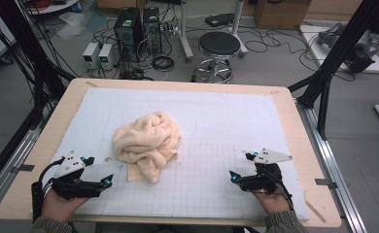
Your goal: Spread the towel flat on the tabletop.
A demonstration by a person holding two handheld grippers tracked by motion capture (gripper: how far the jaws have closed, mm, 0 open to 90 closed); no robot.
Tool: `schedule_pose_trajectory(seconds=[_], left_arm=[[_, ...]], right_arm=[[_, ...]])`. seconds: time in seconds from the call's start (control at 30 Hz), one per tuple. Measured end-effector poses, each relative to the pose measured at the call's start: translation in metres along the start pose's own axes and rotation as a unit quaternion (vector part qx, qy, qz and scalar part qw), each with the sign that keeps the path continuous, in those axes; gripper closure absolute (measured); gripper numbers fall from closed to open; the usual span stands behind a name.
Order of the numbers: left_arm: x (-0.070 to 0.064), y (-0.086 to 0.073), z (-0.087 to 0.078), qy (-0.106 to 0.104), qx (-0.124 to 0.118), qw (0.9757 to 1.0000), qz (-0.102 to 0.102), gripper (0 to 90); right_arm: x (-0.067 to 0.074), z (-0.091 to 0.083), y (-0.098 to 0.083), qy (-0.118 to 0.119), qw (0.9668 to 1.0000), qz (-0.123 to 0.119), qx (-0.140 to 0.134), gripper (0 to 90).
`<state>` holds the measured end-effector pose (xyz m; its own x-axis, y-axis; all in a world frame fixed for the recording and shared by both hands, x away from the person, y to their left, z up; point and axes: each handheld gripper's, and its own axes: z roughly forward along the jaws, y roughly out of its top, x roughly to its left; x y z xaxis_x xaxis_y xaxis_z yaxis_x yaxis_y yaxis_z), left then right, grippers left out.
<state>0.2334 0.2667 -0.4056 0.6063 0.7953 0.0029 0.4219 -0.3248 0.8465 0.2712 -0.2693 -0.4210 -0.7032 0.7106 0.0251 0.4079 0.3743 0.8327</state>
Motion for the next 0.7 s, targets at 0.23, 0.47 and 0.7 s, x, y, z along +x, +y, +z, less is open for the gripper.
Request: schedule_pose_trajectory(seconds=[0.23,0.47,0.7], left_arm=[[-0.0002,0.0000,0.0001,-0.002,0.000,1.0000,0.000,10.6],[-0.0005,-0.0002,-0.0007,-0.002,-0.002,1.0000,-0.001,10.6],[-0.0012,-0.0002,-0.0025,-0.004,-0.004,1.0000,0.001,10.6]], right_arm=[[-0.0014,0.0008,-0.0005,0.002,1.0000,-0.002,0.001,10.3],[-0.0001,0.0005,-0.0001,0.002,1.0000,0.000,0.000,10.3],[0.0021,-0.0009,0.0002,0.002,1.0000,-0.001,-0.001,10.3]])
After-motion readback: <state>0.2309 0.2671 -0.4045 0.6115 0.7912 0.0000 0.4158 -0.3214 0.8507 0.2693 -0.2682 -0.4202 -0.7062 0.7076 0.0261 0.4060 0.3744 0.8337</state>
